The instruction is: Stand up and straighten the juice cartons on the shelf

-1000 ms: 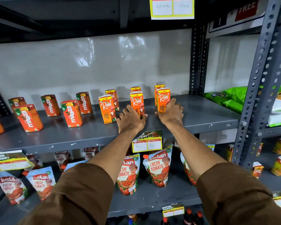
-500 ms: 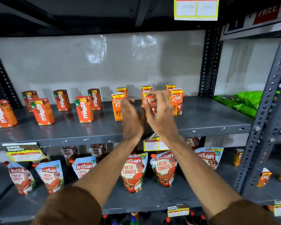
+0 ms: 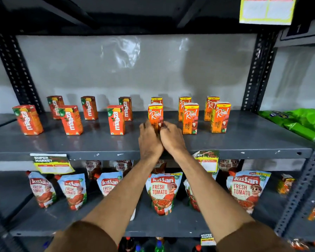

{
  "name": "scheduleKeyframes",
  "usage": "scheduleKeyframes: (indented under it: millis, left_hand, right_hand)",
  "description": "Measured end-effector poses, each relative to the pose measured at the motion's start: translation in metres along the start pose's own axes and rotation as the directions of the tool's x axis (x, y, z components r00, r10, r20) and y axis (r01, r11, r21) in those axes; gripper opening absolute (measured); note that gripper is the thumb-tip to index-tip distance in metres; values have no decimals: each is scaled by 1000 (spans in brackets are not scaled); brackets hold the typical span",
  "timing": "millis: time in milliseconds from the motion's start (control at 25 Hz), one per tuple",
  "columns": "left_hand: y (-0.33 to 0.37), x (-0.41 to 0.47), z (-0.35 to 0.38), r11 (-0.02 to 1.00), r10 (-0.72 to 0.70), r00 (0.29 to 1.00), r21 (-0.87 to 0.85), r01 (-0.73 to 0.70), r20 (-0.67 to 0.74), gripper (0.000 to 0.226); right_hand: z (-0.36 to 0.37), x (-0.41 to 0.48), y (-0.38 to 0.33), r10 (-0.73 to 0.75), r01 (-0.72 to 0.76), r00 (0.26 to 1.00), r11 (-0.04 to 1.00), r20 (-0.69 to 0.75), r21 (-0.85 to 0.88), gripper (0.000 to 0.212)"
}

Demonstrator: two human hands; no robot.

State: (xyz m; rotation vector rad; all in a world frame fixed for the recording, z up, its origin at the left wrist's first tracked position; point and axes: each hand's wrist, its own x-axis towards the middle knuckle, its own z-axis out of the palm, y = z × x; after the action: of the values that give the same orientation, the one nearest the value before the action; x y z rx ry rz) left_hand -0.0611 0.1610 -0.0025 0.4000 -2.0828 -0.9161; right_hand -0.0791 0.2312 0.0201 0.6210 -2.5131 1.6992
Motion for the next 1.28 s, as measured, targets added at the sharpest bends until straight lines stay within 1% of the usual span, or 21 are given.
scheduleKeyframes:
  millis: [160,240,320,360,400,440,480,520,560,640,760,880,960,1040,1120,1160,1200,1240,1280]
  left_hand:
    - [-4,4,3,999,13,999,44,-15,44,42]
    - [-4,5,2,999,18,999,46,-20,51,44]
    - [0,0,-4,1000,5,999,-13,-4,46,57]
    - [2,-4,-10,997,15,999,-82,-12,37,66]
    - [4,-10,-19,984,71,997,-163,-66,20,71]
    - [3,-15,-30,960,165,986,-227,-163,-9,70]
    - [0,-19,-43,933,261,965,-250,-259,-27,66]
    - [-9,-19,-59,912,339,940,-234,-336,-28,60]
    - [-21,-15,-78,903,392,920,-180,-389,-23,54]
    - [-53,1,-117,896,440,896,-38,-442,-63,42]
    - [-109,31,-186,912,408,897,35,-408,-168,30]
    - [-152,67,-251,938,334,887,22,-346,-319,20]
    - [-180,92,-284,959,236,880,-47,-279,-412,24]
    - [-211,119,-308,984,118,884,-65,-165,-452,43]
    - [-239,133,-313,1000,6,907,-16,-14,-421,73]
    - [-249,137,-312,999,-44,931,10,51,-362,86]
    - [-257,140,-311,993,-92,952,39,108,-292,96]
    - [-265,143,-312,988,-133,965,49,148,-227,102]
    - [-267,144,-310,975,-180,967,93,200,-183,104]
  right_hand:
    - [3,5,11,-58,58,998,998,-30,5,31]
    - [4,8,12,-53,53,998,999,-29,1,30]
    - [8,4,12,-73,74,996,997,-59,14,32]
    - [10,-3,11,-130,133,981,991,-143,10,40]
    - [13,-13,7,-243,251,934,968,-262,-3,47]
    - [18,-24,4,-389,404,850,914,-355,-34,50]
    - [23,-34,-1,-515,538,767,841,-384,-54,50]
    - [33,-42,-10,-604,632,713,773,-356,-45,51]
    - [48,-47,-20,-653,684,691,729,-311,-13,51]
    - [84,-54,-49,-672,705,694,707,-258,53,51]
    - [160,-57,-88,-633,684,719,718,-287,129,46]
    - [230,-56,-114,-581,647,748,746,-322,155,34]
    - [269,-55,-129,-560,621,764,773,-319,130,30]
    - [301,-48,-139,-486,546,789,836,-374,65,38]
    - [315,-37,-141,-377,408,796,912,-473,-42,57]
    - [319,-31,-142,-306,317,809,946,-502,-66,68]
    - [323,-24,-143,-220,208,839,975,-498,-79,77]
    - [323,-16,-145,-120,102,878,993,-463,-64,86]
    - [322,-9,-148,7,-39,909,997,-417,-69,93]
